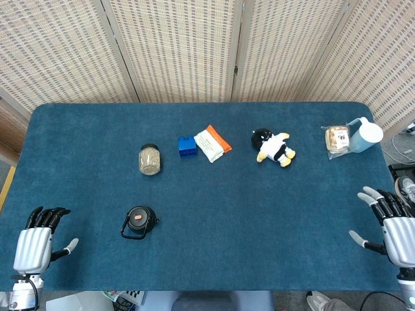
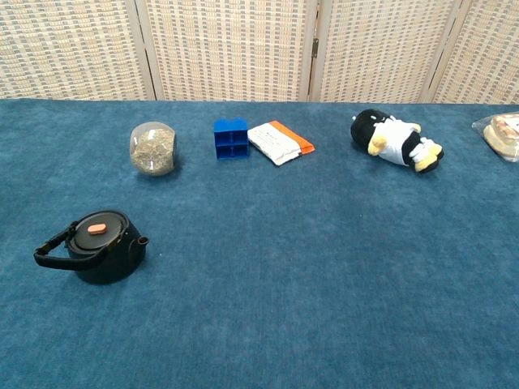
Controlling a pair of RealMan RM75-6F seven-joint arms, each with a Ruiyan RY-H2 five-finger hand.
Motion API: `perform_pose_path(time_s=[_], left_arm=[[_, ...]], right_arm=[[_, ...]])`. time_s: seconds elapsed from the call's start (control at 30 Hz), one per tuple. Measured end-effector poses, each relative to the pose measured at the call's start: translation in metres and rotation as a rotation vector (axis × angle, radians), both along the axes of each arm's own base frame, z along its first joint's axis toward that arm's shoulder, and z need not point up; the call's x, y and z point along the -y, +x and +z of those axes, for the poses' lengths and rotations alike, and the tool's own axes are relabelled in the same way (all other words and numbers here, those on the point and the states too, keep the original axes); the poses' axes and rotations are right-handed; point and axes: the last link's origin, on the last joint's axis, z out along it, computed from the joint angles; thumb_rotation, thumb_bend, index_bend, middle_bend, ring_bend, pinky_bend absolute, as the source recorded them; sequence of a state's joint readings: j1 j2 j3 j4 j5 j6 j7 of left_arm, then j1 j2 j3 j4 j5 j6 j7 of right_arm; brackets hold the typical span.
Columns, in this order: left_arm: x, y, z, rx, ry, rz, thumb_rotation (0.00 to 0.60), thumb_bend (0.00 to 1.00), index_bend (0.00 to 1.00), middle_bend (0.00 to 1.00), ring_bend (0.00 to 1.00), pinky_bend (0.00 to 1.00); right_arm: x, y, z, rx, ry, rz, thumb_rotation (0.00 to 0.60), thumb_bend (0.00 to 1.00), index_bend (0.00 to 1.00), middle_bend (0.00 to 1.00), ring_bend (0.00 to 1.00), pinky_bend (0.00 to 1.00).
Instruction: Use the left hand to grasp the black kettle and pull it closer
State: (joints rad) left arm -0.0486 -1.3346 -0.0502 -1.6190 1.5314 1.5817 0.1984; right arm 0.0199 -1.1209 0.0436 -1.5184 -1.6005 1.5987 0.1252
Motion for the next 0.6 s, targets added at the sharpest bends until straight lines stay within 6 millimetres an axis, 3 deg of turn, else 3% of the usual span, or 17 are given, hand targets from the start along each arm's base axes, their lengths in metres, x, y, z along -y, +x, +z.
perform_pose_path(time_s=[0.3, 0.6], left_arm=[[-0.001, 0.000, 0.001, -0.003, -0.022, -0.014, 0.600, 0.15, 0.27, 0.25, 0.21, 0.09], [-0.008, 0.005, -0.002, -0.012, -0.167, -0.103, 0.600, 0.15, 0.26, 0.25, 0.20, 0.08]], right_arm=[[0.002, 0.002, 0.002, -0.010, -0.001, 0.007, 0.600, 0.13, 0.21, 0.17, 0.12, 0.12], [0.008, 0.011, 0.016, -0.033, -0.063, 0.037, 0.600, 0.13, 0.21, 0.17, 0.12, 0.12]])
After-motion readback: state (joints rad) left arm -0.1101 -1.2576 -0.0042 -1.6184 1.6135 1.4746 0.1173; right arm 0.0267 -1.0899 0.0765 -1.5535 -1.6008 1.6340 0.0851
